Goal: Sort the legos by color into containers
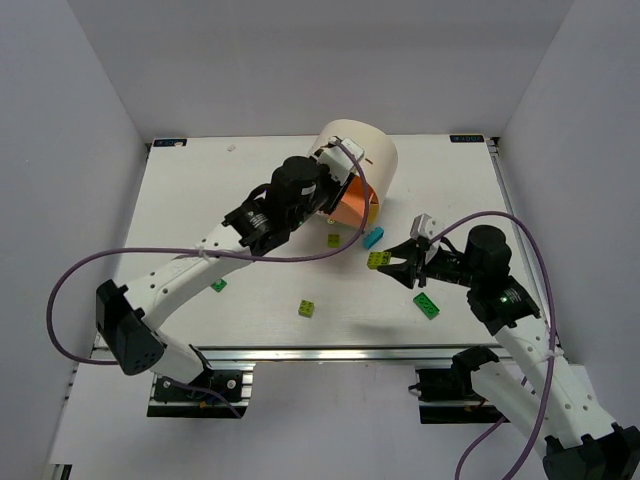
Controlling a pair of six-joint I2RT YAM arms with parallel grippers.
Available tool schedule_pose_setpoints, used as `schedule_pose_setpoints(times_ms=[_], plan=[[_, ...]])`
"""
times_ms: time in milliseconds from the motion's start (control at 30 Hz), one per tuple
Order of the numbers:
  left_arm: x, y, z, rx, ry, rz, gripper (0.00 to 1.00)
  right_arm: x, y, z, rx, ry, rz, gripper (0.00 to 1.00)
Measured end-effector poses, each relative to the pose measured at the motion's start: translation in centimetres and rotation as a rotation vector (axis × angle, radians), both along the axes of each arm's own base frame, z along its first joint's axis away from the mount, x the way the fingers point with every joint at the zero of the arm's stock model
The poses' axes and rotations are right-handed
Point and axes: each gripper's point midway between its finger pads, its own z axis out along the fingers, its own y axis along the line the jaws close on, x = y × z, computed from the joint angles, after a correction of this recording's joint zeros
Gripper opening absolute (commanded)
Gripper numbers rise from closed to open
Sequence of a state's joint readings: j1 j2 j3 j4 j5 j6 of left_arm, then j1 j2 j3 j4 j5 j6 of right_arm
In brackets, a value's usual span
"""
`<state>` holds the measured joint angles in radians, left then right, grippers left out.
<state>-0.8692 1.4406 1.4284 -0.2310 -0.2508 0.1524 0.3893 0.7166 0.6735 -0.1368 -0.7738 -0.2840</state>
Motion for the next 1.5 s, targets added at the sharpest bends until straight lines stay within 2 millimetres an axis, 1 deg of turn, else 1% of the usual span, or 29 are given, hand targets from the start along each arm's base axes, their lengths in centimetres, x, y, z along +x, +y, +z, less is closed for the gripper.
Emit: schedule_pose_setpoints(times_ms=[100, 167, 333, 400, 567, 800, 900, 1000, 1100, 1233, 1267, 1300, 1333, 1367, 1467, 1500], plan=[[1.3, 0.7, -2.0, 0.119, -0.002, 0.007, 0.00, 0.0, -0.6, -0.4, -0.007, -0.022, -0.028, 0.00], [1.9, 1.5, -2.5, 0.194, -0.022, 0.001, 0.00, 0.0, -0.9, -0.7, -0.009, -0.028, -0.043, 0.00], [2.7, 2.8, -1.9, 0.319, -0.134, -0.056, 0.00, 0.2, -1.4, -1.8, -0.022, -0.030, -0.068, 0.00], [2.8, 3.1, -1.8, 0.366, -0.172, -0.089, 0.00, 0.3, -1.6, -1.9, -0.023, -0.037, -0.076, 0.00], [3.1, 3.4, -2.1, 0.487, -0.240, -0.169, 0.00, 0.1, -1.9, -1.5, -0.017, -0.064, -0.082, 0.00], [3.3, 3.3, -2.6, 0.627, -0.326, -0.271, 0.00, 0.1, -2.1, -1.5, -0.015, -0.079, -0.091, 0.00], [3.6, 3.1, -3.3, 0.679, -0.336, -0.301, 0.00, 0.1, -2.2, -1.4, -0.015, -0.086, -0.093, 0.00], [3.9, 2.7, -4.5, 0.725, -0.328, -0.333, 0.00, 0.1, -2.3, -1.4, -0.016, -0.094, -0.095, 0.00], [3.8, 2.5, -5.5, 0.757, -0.319, -0.369, 0.02, 0.2, -2.4, -1.7, -0.020, -0.091, -0.097, 0.00], [3.9, 2.5, -5.5, 0.768, -0.328, -0.379, 0.22, 0.1, -2.4, -1.7, -0.021, -0.094, -0.097, 0.00], [3.9, 2.5, -5.5, 0.770, -0.331, -0.379, 0.42, 0.1, -2.4, -1.7, -0.021, -0.095, -0.097, 0.00], [3.9, 2.5, -5.5, 0.771, -0.334, -0.379, 0.55, 0.1, -2.4, -1.7, -0.021, -0.095, -0.097, 0.00], [4.0, 2.5, -5.5, 0.771, -0.341, -0.377, 0.66, 0.1, -2.4, -1.7, -0.021, -0.095, -0.097, 0.00], [4.1, 2.4, -5.3, 0.771, -0.354, -0.374, 0.68, 0.1, -2.4, -1.7, -0.021, -0.095, -0.097, 0.00], [4.4, 2.5, -4.5, 0.758, -0.387, -0.348, 0.84, 0.2, -2.4, -1.7, -0.021, -0.095, -0.099, 0.00], [4.5, 2.5, -4.2, 0.754, -0.395, -0.340, 0.85, 0.2, -2.5, -1.7, -0.021, -0.095, -0.100, 0.00]])
